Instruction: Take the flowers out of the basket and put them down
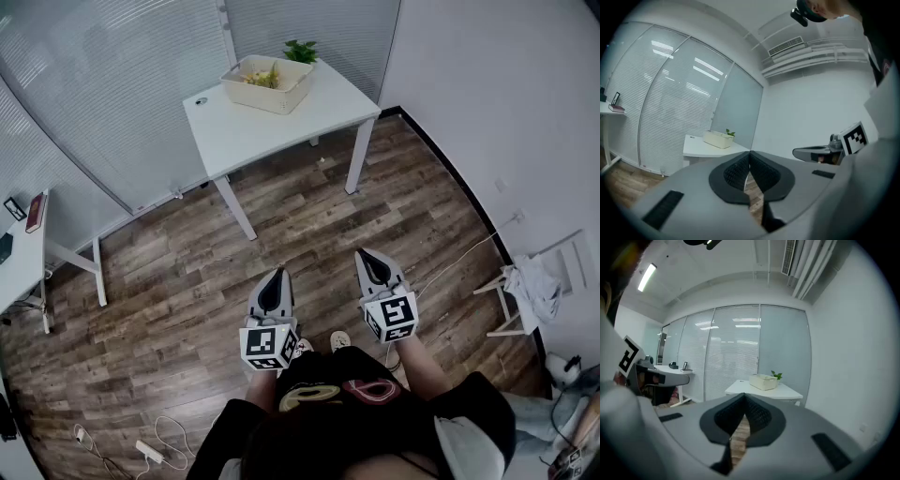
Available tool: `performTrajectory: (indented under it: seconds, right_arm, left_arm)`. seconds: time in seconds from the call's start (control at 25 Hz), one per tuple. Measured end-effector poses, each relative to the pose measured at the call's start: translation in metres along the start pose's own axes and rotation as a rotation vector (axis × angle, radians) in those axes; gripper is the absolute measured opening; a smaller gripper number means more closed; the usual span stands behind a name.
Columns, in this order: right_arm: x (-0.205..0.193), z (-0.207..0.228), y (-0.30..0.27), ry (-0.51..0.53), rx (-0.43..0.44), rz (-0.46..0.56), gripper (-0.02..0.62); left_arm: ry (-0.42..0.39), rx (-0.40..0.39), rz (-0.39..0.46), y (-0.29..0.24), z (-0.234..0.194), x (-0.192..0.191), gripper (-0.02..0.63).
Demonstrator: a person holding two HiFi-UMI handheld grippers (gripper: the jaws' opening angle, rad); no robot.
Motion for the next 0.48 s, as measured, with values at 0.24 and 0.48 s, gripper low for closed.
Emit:
performTrajectory:
  seconds: [0.24, 0.48]
  right_arm:
    - [-0.005, -0.004, 0.001, -0.006, -0.009, -0.003, 0.009]
    - [-0.014, -0.013, 0.000, -0.089, -0.017, 0.011, 0.009]
  left_arm:
    - [0.000, -0.002, 0.015, 0.003, -0.005, 0.000, 0.017]
    - [-0.007, -0.003, 0.015, 0.009, -0.016, -0.002, 0.018]
Point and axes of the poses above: the fingertips, and each gripper's own axes: y backward along the fingers, z to its right, x out of its top, the point moved 8 cm from there along y, backward along the fingers, and after that the axes turned 10 degrees about -y, right-handed, at the moved point
